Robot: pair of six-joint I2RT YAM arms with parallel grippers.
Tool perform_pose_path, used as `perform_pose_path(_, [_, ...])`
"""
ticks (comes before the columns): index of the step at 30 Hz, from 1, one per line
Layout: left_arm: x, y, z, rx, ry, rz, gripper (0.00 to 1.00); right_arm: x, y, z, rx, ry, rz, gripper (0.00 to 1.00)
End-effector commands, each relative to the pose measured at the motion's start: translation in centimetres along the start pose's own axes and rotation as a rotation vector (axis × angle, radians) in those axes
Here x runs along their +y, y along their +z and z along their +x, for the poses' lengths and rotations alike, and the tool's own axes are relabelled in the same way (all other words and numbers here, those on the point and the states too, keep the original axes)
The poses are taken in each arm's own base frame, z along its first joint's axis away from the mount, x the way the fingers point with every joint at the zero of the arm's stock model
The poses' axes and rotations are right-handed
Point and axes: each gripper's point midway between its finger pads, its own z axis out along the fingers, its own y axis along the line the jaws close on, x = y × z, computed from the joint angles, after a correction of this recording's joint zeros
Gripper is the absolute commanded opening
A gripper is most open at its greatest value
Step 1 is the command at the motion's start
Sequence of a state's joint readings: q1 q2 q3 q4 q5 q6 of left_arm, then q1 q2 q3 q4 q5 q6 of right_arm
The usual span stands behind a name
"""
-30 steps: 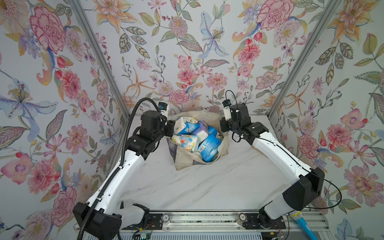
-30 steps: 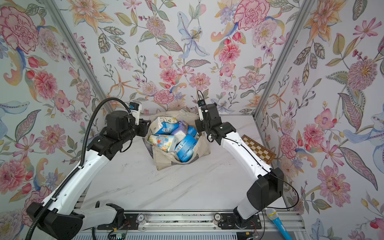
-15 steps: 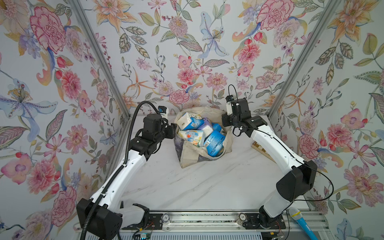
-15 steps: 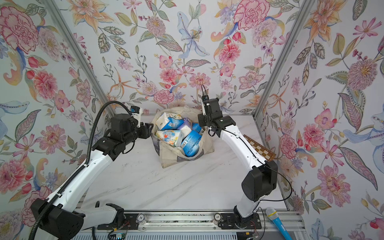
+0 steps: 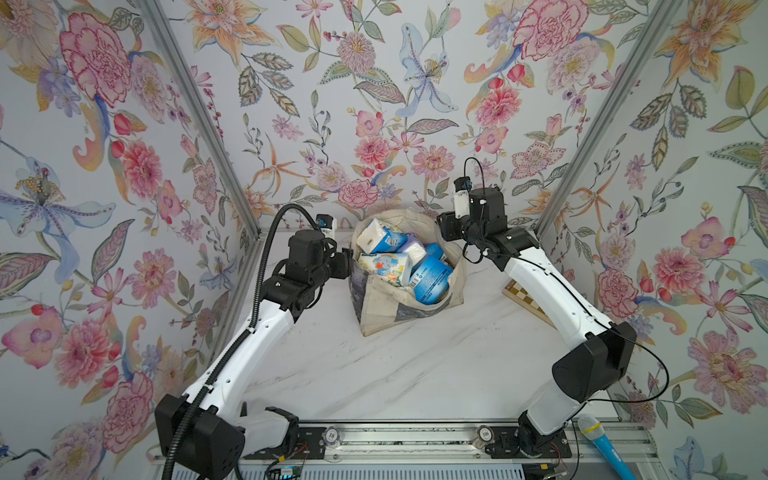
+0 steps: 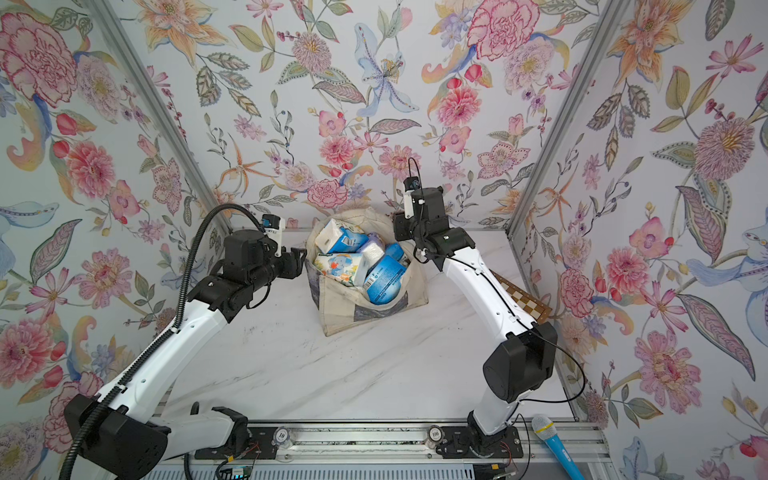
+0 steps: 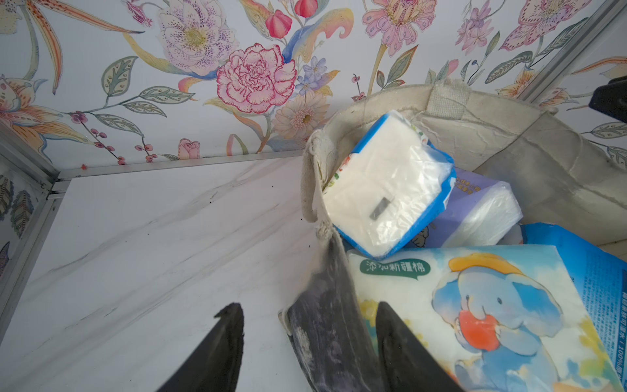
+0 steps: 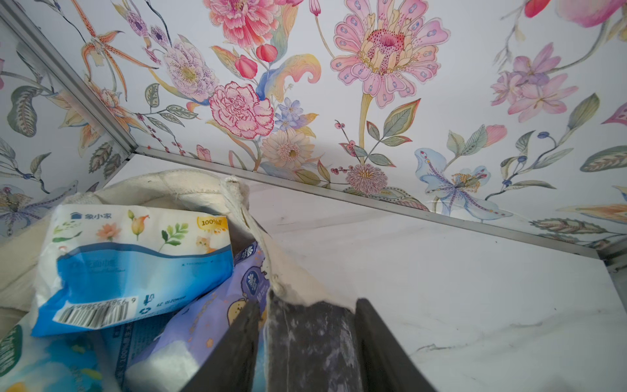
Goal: Put tissues into the canvas bag
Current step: Adjust the canvas bag at the center of the board.
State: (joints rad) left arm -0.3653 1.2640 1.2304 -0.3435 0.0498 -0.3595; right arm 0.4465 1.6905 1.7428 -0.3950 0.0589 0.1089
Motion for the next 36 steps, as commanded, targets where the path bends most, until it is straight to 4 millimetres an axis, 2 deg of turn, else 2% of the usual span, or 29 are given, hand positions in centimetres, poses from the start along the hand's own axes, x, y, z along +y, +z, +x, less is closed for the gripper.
perform_pose_path(1, [1.4,-0.9,0.0,-0.016,0.002,-0.061,0.63,-0.2,-1.6,-2.2,-0.081,0.025,-0.017,0.55])
perform_pose_path(7, [3.7,-3.0,-0.9,-0.09,-0.016,-0.138,0.65,-2.4,-4.1,-3.4,-0.187,0.084,0.002,0.6])
perform_pose_path(11, [5.0,-3.9,-0.9,-0.107,-0.026,-0.177,0.65,-4.5,-5.2,-3.3,-0.198,0.109,0.042,0.61])
perform_pose_path(15, [6.7,-4.6,-0.5,-0.134,-0.031,-0.238,0.64,-8.8,-6.2,-1.7,-0.189,0.171,0.146,0.72])
perform_pose_path(17, [7.8,-4.7,0.1,-0.15,-0.041,-0.273,0.64,-11.9,-6.3,-0.1,-0.168,0.221,0.216,0.77])
perform_pose_path(20, [9.9,-4.7,1.2,-0.177,-0.072,-0.33,0.66,-16.6,-6.2,3.8,-0.105,0.295,0.324,0.92])
perform_pose_path(21, [10.6,-4.7,1.6,-0.191,-0.08,-0.355,0.68,-17.9,-6.1,5.2,-0.081,0.311,0.361,1.0])
perform_pose_path(24, [12.5,-4.5,3.0,-0.219,-0.086,-0.444,0.86,-20.5,-5.8,9.3,-0.023,0.338,0.454,0.99])
perform_pose_path(26, [13.3,-4.2,3.9,-0.233,-0.079,-0.487,0.99,-21.2,-5.1,11.5,-0.001,0.329,0.483,0.99])
perform_pose_path(31, [15.6,-2.6,6.7,-0.244,-0.063,-0.602,0.99,-21.7,-3.1,16.0,0.01,0.258,0.5,0.99])
perform_pose_path(36, [17.4,-1.0,9.5,-0.226,0.015,-0.696,0.99,-22.0,-2.4,18.4,-0.016,0.189,0.521,0.99])
